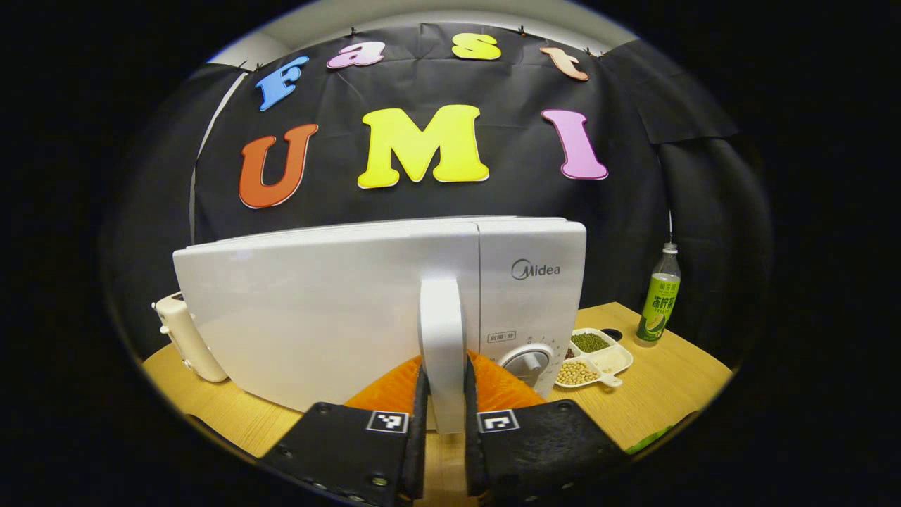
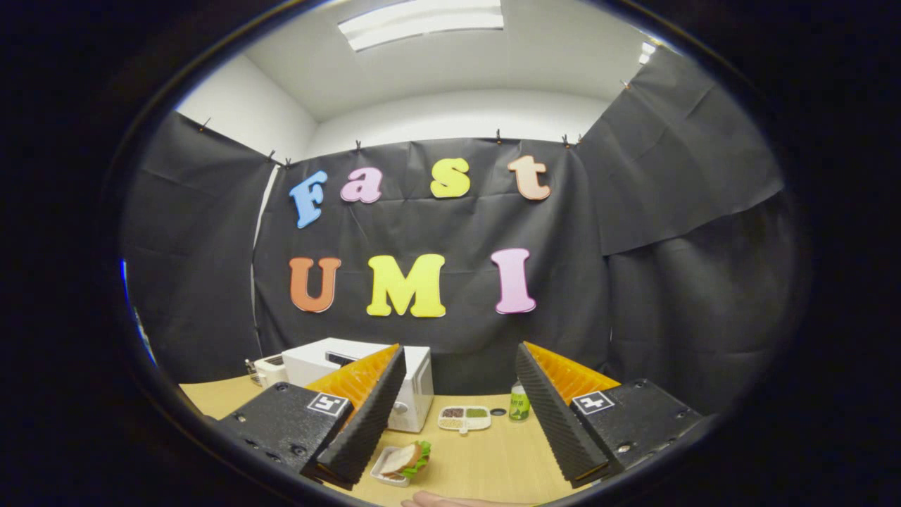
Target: Open the microwave oven with the left hand, put the food in, and close the microwave oven.
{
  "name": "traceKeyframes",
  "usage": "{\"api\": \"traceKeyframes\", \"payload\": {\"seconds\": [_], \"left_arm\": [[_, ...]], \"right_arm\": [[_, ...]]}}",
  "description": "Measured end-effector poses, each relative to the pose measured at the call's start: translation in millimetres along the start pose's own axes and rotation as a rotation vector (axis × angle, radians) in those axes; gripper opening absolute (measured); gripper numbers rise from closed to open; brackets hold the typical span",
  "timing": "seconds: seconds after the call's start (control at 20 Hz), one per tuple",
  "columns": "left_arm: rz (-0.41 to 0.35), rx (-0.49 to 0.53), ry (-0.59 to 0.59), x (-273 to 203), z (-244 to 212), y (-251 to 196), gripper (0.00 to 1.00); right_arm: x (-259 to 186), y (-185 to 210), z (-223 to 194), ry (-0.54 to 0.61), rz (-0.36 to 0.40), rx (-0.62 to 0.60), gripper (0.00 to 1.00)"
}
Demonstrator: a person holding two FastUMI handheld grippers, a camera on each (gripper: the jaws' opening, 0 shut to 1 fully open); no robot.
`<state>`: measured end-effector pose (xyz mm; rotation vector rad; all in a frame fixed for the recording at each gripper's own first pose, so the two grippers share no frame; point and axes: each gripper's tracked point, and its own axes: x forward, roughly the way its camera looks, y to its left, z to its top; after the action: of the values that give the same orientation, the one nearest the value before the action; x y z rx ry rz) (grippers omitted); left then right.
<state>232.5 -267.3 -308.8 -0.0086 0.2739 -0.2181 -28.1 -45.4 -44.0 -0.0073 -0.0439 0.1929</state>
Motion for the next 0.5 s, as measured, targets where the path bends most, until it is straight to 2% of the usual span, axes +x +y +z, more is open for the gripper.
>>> {"api": "traceKeyframes", "payload": {"seconds": [0.05,0.35,0.4,0.45,0.5], "left_arm": [[-0.005,-0.015,0.002,1.8,0.0,-0.1,0.1],[-0.063,-0.058,0.037,-6.5,-1.8,-2.9,0.09],[-0.068,-0.061,0.035,-7.3,-1.8,-2.5,0.09],[-0.069,-0.06,0.038,-10.3,-2.8,-2.9,0.09],[-0.063,-0.056,0.012,-12.4,0.4,-2.5,0.09]], "right_arm": [[-2.2,-0.4,0.7,-0.002,-0.001,-0.004,1.0],[-8.9,-6.4,0.4,-0.004,-0.019,-0.013,1.0],[-10.1,-5.6,0.5,-0.007,-0.016,-0.012,0.91],[-10.3,-5.5,0.8,-0.008,-0.013,-0.014,0.91],[-10.8,-6.0,0.7,-0.01,-0.011,-0.018,1.0]]}}
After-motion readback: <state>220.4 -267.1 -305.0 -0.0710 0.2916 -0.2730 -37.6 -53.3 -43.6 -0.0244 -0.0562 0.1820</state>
